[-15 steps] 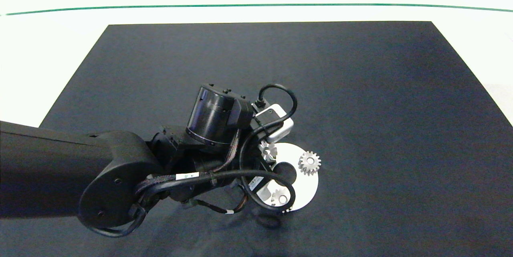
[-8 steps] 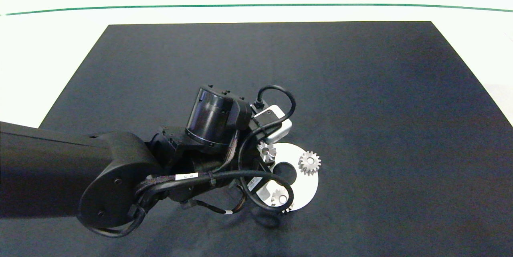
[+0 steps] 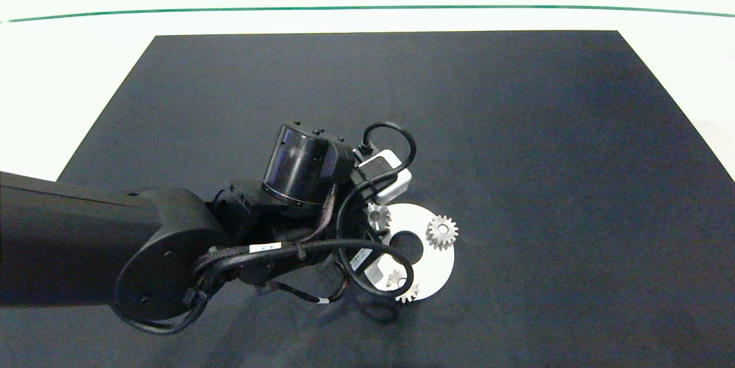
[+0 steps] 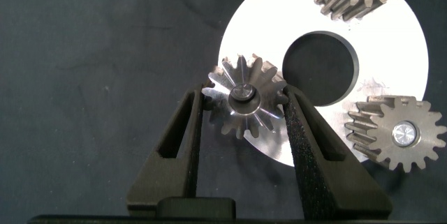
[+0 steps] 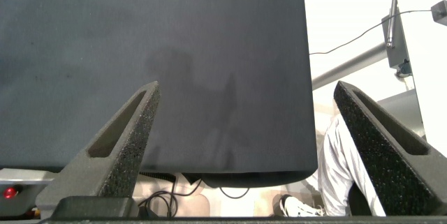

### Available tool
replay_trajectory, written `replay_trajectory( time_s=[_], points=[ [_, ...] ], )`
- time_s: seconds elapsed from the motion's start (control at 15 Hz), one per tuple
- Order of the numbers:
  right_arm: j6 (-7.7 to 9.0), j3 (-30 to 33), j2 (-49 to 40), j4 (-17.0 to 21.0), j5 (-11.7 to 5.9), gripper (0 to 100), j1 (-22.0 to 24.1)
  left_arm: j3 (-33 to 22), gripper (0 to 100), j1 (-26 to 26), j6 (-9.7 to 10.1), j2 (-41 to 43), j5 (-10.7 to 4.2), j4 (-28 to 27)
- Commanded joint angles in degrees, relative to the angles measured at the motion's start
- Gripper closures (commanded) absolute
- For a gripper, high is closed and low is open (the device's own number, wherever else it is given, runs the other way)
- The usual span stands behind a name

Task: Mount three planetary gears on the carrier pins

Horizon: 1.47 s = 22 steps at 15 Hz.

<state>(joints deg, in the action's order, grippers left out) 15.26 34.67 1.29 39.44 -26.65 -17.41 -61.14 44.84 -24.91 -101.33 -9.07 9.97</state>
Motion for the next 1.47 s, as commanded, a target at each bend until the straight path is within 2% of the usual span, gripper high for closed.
replay_trajectory(
  time_s=[0.07,0.53,0.6,1.2,1.33,1.47],
  points=[
    [0.12,-0.2,0.0,0.2,-0.16,0,0.0,-0.4,96,0.1,-0.06,0.0,-0.16,0.0],
    [0.12,-0.2,-0.1,0.2,-0.16,0,0.0,-0.2,96,0.3,-0.06,-1.0,-0.25,-0.3],
    [0.12,-0.2,-0.1,0.3,-0.16,0,0.0,-0.1,0,0.3,-0.14,-1.0,-0.25,-0.2],
    [0.12,-0.1,-0.1,0.2,-0.16,0,0.0,-0.8,0,-0.2,-0.23,1.4,-0.25,-0.8],
    [0.21,0.0,0.2,0.2,-0.07,0,0.0,-0.7,0,-2.0,-0.67,6.8,-0.33,-7.2],
    [0.21,0.8,1.8,-0.8,0.02,0,0.1,-1.8,0,-6.4,-0.41,16.1,-0.60,-15.5]
  ],
)
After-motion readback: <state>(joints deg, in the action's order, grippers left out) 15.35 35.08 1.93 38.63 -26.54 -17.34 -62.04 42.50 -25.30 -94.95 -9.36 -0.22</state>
